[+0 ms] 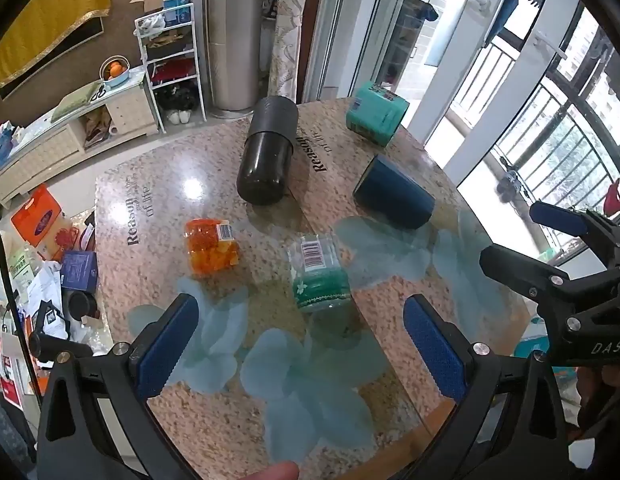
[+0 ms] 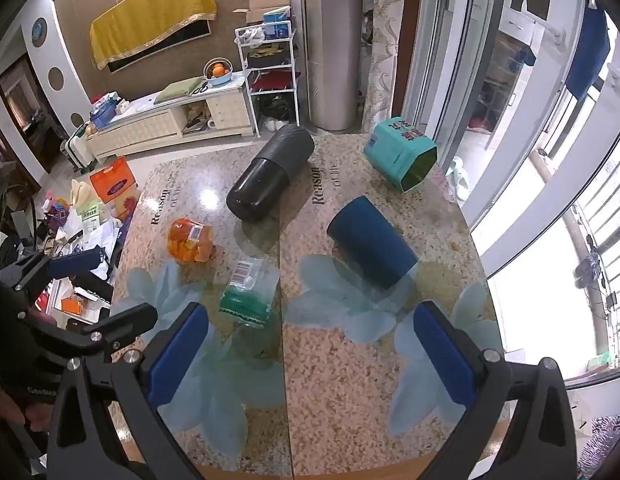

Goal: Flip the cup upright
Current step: 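Move the left gripper toward the clear plastic cup with green label, then close the left gripper around the clear plastic cup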

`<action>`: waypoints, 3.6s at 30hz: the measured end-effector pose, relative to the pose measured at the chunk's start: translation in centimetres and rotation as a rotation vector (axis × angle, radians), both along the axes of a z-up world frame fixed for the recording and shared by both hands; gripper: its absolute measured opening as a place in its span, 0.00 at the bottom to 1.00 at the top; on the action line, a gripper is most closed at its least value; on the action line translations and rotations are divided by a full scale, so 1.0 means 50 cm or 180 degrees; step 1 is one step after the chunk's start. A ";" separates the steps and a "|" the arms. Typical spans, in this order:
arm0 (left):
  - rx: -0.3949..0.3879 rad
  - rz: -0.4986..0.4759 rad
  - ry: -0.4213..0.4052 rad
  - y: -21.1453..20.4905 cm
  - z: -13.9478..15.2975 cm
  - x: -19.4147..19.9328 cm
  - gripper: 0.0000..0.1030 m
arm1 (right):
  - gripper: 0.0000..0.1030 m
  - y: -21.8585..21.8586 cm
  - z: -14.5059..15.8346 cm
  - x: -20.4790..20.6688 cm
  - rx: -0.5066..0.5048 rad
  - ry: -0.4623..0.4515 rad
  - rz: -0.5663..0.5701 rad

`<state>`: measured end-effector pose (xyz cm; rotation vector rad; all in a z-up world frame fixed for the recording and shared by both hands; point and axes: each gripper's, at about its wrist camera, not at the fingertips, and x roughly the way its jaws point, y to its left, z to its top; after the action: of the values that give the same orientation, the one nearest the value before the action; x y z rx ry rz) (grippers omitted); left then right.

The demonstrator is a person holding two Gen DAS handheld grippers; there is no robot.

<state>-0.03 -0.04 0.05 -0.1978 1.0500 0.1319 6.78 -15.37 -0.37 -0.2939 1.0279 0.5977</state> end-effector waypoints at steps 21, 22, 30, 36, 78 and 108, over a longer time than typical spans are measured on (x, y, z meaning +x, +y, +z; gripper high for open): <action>-0.0111 -0.0012 -0.0025 -0.004 0.011 0.002 1.00 | 1.00 -0.009 -0.003 -0.007 0.0008 0.0021 -0.0035; -0.0112 -0.0013 -0.0024 -0.004 0.012 0.002 1.00 | 1.00 -0.009 -0.003 -0.007 0.0004 0.0025 -0.0036; -0.0110 -0.0014 -0.0027 -0.005 0.010 0.002 1.00 | 1.00 -0.009 -0.003 -0.007 0.0001 0.0030 -0.0036; -0.0125 -0.0010 -0.0027 -0.007 0.010 0.002 1.00 | 1.00 -0.008 -0.003 -0.010 -0.0036 0.0016 -0.0036; -0.0315 0.0060 0.0912 0.005 -0.181 0.170 1.00 | 1.00 -0.048 -0.094 0.052 -0.0274 0.0537 -0.0048; -0.0649 0.0288 0.1509 -0.020 -0.411 0.267 0.80 | 1.00 -0.082 -0.159 0.107 -0.0415 0.0849 -0.0085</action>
<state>13.35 -1.04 -20.50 -0.4124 1.5288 0.1575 12.12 -19.45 -8.32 -0.3202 1.3290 0.5561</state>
